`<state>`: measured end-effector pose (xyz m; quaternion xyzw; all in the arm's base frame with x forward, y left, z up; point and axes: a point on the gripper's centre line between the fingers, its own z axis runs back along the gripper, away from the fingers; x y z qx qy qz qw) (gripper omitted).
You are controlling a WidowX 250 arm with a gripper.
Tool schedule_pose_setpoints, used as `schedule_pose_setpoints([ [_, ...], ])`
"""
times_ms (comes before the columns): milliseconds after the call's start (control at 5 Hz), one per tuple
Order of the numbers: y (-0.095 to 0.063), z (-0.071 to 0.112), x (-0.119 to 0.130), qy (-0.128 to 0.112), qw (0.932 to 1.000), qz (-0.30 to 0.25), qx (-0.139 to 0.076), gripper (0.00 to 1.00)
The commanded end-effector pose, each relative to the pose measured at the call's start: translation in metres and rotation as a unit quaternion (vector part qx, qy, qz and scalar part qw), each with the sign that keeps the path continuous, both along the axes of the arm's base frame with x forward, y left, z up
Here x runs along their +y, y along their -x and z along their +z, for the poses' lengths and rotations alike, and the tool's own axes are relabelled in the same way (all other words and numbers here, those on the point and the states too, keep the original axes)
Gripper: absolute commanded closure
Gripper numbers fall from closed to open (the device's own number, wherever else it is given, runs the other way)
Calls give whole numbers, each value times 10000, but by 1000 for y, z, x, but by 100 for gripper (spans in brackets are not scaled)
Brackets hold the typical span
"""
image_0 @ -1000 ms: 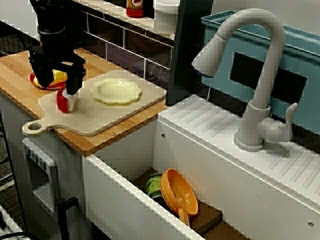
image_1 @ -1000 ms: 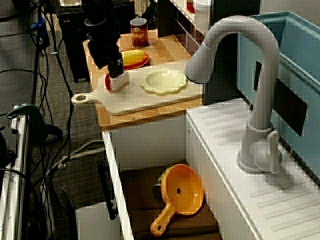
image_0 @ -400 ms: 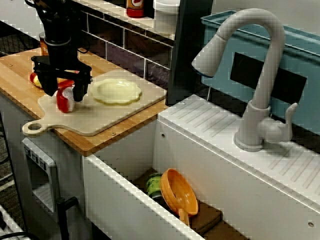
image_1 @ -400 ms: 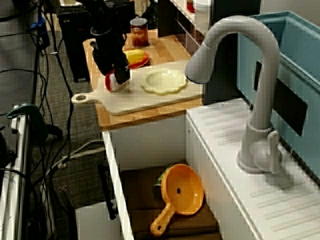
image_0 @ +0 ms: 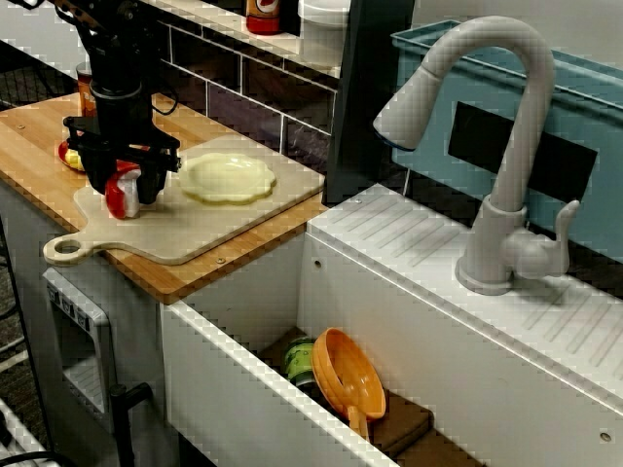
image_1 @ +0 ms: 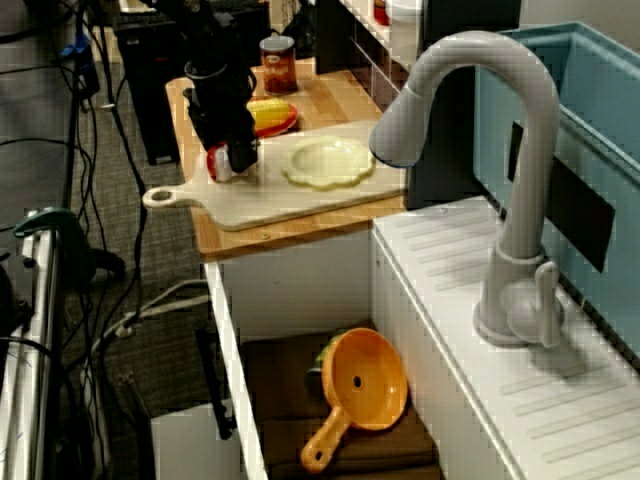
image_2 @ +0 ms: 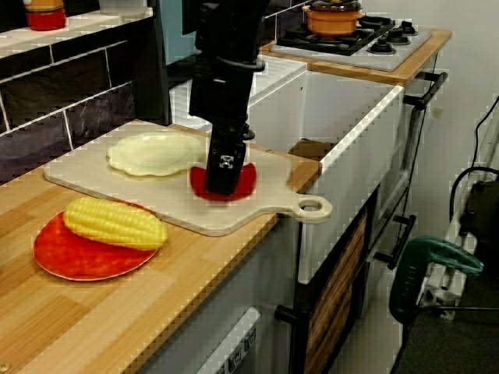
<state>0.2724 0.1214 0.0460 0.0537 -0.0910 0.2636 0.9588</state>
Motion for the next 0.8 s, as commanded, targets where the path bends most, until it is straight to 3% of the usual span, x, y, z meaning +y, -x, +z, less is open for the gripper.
schedule_pose_setpoints([
  [0,-7,17,4,-95,9993,-344,107,100],
  [400,-2,22,-15,-465,9923,-1145,-49,100],
  [600,-8,20,-20,-648,9869,-1478,-39,100],
])
